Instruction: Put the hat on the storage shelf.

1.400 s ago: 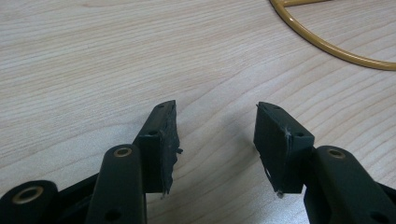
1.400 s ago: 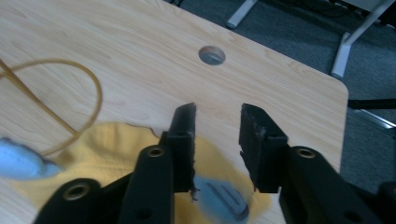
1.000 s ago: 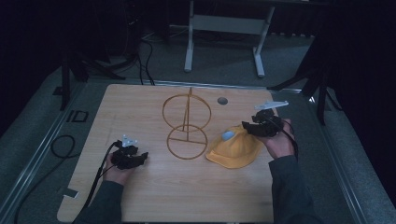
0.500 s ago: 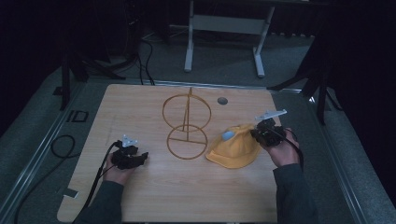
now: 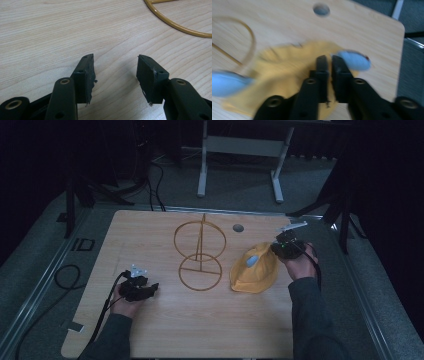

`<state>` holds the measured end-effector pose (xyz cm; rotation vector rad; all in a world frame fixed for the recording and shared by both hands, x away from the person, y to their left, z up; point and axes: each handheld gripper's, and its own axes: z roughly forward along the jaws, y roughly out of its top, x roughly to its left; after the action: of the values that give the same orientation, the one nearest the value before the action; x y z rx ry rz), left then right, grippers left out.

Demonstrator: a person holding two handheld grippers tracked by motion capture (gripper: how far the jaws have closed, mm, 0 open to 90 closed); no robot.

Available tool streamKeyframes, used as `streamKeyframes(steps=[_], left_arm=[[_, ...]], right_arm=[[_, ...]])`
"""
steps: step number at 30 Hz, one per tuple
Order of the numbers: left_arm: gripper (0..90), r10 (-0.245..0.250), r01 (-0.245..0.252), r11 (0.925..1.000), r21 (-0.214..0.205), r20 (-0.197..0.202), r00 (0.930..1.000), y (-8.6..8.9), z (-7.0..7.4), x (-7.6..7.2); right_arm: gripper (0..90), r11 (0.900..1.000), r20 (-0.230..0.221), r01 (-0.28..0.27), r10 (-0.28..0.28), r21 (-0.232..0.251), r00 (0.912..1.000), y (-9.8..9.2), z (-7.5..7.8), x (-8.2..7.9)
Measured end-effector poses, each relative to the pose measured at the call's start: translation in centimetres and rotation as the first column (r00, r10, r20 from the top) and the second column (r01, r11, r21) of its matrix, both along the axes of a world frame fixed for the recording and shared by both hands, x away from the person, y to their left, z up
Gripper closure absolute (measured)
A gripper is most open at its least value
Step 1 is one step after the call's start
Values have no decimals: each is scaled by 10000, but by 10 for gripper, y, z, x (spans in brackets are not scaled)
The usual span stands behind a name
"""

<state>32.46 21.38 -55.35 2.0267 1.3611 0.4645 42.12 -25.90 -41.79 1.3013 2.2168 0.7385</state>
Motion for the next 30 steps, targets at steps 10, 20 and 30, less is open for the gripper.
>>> streamKeyframes(steps=[10, 20, 30], left_arm=[[489, 0, 0, 10000, 21, 2, 10000, 0, 0, 0], [489, 7, -7, 10000, 18, 13, 10000, 0, 0, 0], [489, 6, -6, 10000, 10, 12, 10000, 0, 0, 0]], right_arm=[[409, 9698, -500, 1265, -1186, 2086, 9917, 13, 0, -6], [456, 9409, -2103, 1845, -1266, 2840, 9694, 11, -11, 4], [757, 9652, -2263, 1262, -733, 2291, 9713, 14, -11, 4]])
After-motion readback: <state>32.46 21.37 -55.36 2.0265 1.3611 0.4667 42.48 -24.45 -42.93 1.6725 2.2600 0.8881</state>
